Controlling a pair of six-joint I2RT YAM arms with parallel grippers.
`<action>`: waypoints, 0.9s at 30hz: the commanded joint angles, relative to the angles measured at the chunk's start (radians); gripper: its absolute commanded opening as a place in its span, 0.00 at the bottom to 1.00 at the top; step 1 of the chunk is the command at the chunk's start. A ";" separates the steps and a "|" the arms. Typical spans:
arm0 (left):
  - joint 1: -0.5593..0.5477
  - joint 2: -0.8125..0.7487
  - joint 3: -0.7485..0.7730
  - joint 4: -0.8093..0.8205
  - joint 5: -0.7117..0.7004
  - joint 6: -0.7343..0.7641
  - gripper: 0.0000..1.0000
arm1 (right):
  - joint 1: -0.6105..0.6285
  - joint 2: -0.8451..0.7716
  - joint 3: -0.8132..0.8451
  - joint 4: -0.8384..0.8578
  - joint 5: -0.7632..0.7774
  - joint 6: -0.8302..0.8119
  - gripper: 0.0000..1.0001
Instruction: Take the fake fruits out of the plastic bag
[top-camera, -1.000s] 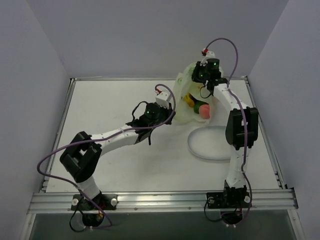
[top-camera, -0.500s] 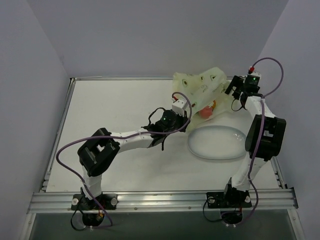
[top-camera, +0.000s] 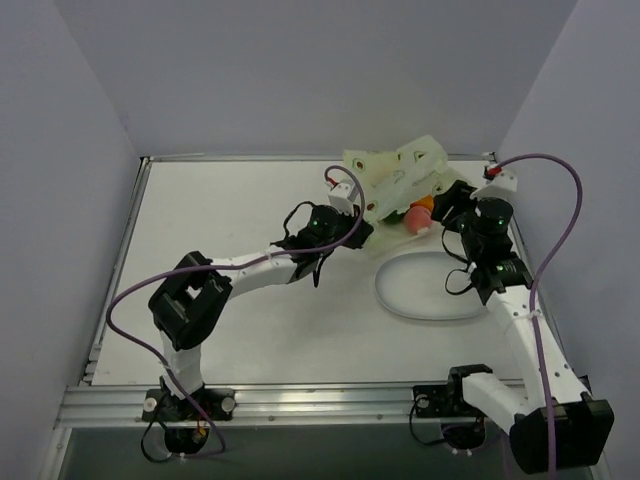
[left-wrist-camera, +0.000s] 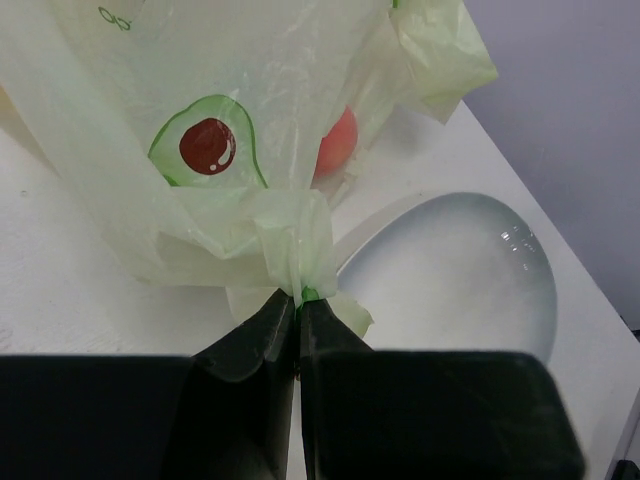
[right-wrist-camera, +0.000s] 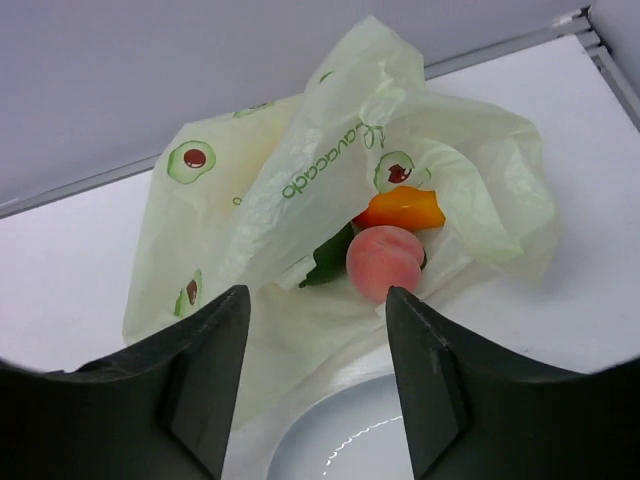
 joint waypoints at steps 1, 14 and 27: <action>0.028 -0.056 0.052 0.052 0.057 -0.047 0.02 | 0.048 -0.047 -0.110 -0.009 0.019 0.028 0.49; 0.041 -0.070 0.036 0.048 0.097 -0.095 0.02 | 0.064 0.401 0.060 0.066 0.107 -0.111 0.74; 0.048 -0.032 0.027 0.083 0.128 -0.105 0.03 | 0.041 0.692 0.207 0.123 0.095 -0.177 0.72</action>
